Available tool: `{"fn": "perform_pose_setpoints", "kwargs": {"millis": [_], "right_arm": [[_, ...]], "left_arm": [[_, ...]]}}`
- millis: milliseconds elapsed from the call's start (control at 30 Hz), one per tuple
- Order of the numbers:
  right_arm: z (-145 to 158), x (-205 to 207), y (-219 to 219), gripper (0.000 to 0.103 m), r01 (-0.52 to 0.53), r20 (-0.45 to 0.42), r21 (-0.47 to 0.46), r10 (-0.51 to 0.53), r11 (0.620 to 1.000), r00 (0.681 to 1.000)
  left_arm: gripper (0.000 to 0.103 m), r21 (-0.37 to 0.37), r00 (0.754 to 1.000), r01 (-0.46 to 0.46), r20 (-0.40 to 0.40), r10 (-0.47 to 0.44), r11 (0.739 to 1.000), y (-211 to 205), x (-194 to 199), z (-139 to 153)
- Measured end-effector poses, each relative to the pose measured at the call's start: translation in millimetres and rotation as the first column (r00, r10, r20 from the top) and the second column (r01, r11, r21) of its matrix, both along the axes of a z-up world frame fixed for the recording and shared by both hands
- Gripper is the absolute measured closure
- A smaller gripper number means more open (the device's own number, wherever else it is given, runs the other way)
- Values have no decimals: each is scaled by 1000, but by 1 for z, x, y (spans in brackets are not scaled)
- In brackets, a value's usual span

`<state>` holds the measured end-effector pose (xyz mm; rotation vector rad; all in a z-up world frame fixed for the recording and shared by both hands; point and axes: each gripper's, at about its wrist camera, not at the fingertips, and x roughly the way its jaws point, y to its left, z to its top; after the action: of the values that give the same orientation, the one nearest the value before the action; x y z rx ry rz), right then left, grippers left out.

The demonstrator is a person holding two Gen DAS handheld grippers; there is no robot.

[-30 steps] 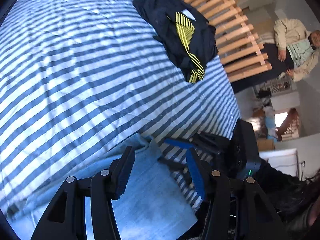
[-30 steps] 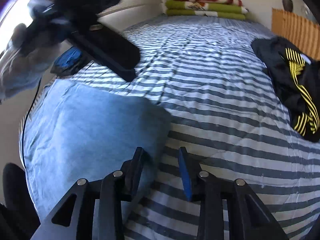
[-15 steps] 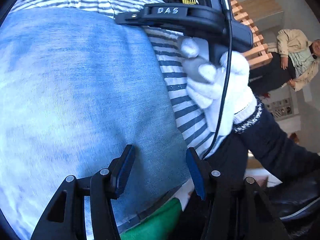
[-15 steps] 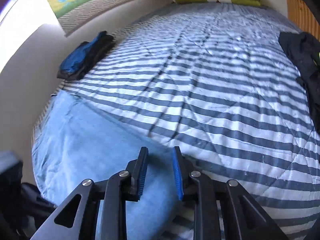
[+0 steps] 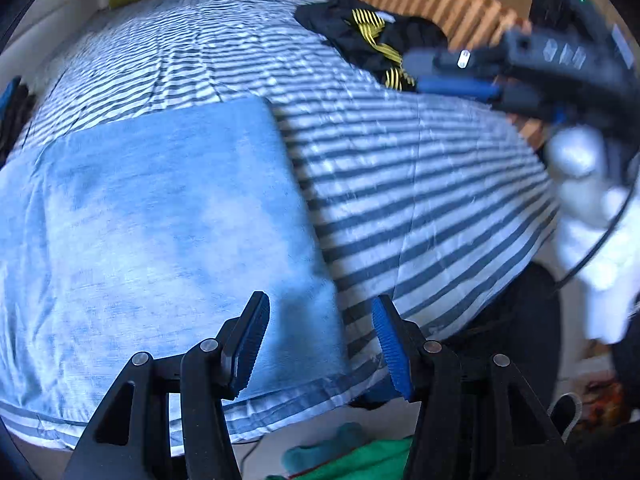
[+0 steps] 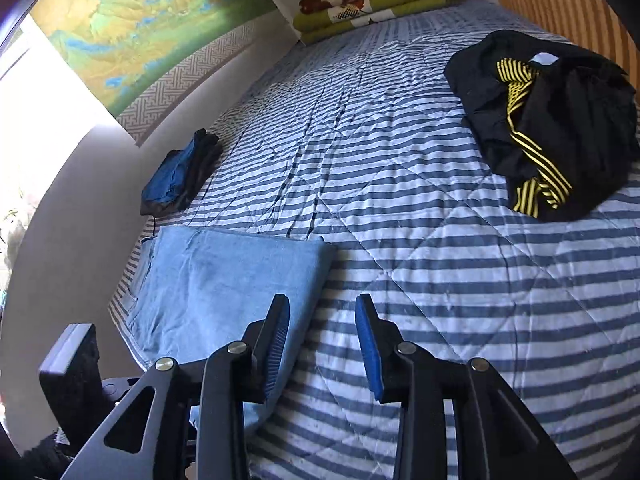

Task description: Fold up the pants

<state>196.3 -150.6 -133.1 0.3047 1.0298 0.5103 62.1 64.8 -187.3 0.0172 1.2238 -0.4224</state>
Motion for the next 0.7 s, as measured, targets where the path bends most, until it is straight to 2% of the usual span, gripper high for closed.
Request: {"fn": "perform_pose_setpoints", "kwargs": {"millis": [67,100,133,200,233,300,400,433,500,567,633,700], "right_arm": [[8,-10,-3,72,1,13,-25,0,1000,1000],[11,-14,-5,72,8,26,-43,-6,999,1000],[14,-18,-6,72,16,40,-61,-13,998,999],[18,-22,-9,72,26,44,-65,-23,998,999],[20,-26,-10,72,28,46,-57,-26,998,999],[25,-31,-11,72,41,50,-52,-38,998,998],[32,-36,-6,72,44,55,-53,-41,998,998],[34,-36,-4,71,49,58,-60,-45,997,997],[36,-34,0,65,52,61,-69,-48,996,997],[34,-25,6,64,37,41,-64,-34,997,999],[28,-13,11,64,35,21,-76,-33,997,999],[20,-1,15,64,20,1,-89,-20,996,1000]], "left_arm": [[46,23,1000,9,-16,-9,1000,-7,-8,-16],[46,33,1000,12,9,-13,999,-7,-12,-21],[45,42,998,29,54,-32,999,-8,-22,-21],[44,51,994,83,66,-86,995,-9,-33,-19],[44,23,994,87,62,-88,996,-4,-36,-12],[44,-63,998,44,55,-41,997,13,-35,5],[43,-52,992,-49,117,55,997,28,-22,23],[43,-51,991,-68,114,74,996,27,-15,23],[41,-53,993,-52,106,57,997,15,-9,20],[40,24,994,-27,104,24,999,-5,-7,8],[40,77,998,2,69,-8,997,-18,-10,-7],[41,188,995,34,88,-51,982,-30,-15,-22]]}}
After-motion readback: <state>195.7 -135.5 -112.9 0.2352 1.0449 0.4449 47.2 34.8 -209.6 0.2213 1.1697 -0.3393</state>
